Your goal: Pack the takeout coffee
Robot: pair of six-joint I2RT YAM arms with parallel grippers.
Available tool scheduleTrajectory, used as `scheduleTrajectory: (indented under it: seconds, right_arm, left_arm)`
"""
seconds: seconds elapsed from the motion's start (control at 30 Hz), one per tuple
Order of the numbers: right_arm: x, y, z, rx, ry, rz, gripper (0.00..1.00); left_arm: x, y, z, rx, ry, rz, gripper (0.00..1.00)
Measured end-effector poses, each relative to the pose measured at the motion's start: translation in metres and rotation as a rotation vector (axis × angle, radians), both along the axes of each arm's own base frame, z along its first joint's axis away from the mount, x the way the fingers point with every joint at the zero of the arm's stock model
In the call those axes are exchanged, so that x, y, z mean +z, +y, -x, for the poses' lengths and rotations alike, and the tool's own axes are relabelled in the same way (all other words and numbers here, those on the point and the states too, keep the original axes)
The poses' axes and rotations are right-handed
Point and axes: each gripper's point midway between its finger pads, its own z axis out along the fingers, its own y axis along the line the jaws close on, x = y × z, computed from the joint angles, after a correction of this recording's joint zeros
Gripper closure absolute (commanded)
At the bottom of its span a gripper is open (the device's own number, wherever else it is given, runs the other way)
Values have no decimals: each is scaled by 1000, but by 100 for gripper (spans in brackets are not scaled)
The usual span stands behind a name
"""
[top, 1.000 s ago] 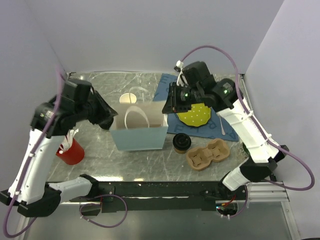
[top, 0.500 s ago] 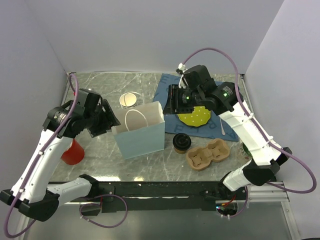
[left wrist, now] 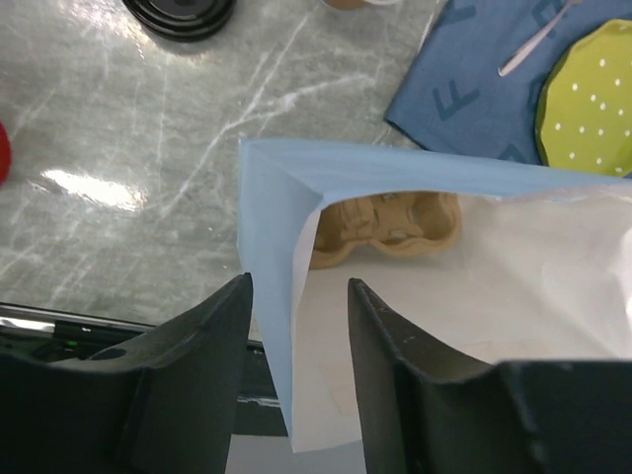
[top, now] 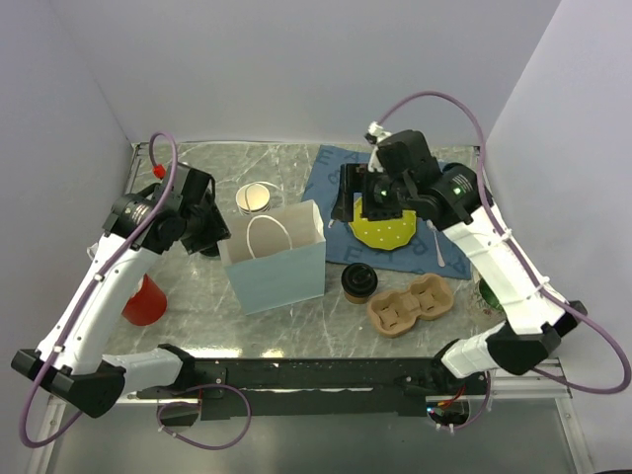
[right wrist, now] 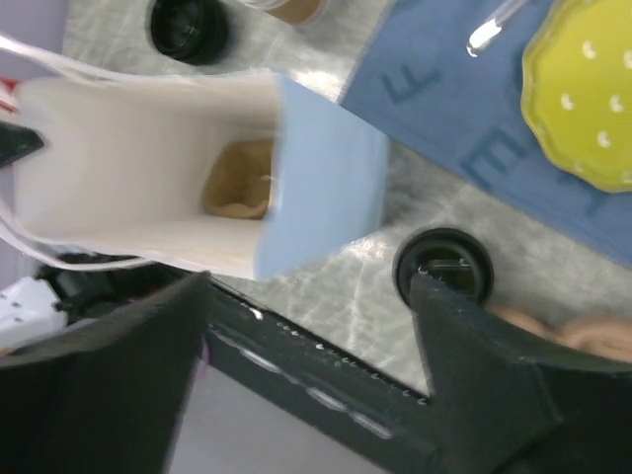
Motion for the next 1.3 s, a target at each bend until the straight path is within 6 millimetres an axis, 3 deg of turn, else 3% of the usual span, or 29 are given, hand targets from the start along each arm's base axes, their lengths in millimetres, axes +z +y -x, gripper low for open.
scheduleTrajectory:
  seconds: [0.17, 0.4, 0.5, 0.6, 0.7, 0.83, 0.93, 1.03, 1.17, 1.3]
  right_arm:
    - [-8, -27, 2, -68, 13, -17, 0]
    - [0, -50, -2, -157, -8, -119, 2]
    - [-5, -56, -2, -154, 2, -179, 5]
    - [-5, -49, 1, -119, 13, -223, 6]
    - [-3, -44, 3, -88, 11, -248, 6]
    - [-8, -45, 7, -79, 23, -237, 8]
    - [-15, -46, 9, -80, 38, -224, 11]
    - [-23, -50, 11, -91, 61, -202, 11]
    - [-33, -58, 15, -106, 82, -151, 17]
    - [-52, -66, 20, -111, 133, -62, 18]
  left_arm:
    - [-2, 3, -9, -7, -6, -34, 63]
    - [3, 0, -18, -30, -51, -34, 84]
    - [5, 0, -21, -44, -72, -36, 93]
    - [4, -1, -22, -53, -76, -39, 98]
    - [3, -1, -25, -60, -83, -42, 92]
    - [0, 0, -26, -56, -83, -47, 76]
    - [-3, 3, -25, -52, -73, -58, 74]
    - [-6, 8, -25, -40, -60, -82, 77]
    - [-7, 9, -29, -44, -66, -97, 99]
    - [-5, 7, -32, -75, -84, -100, 99]
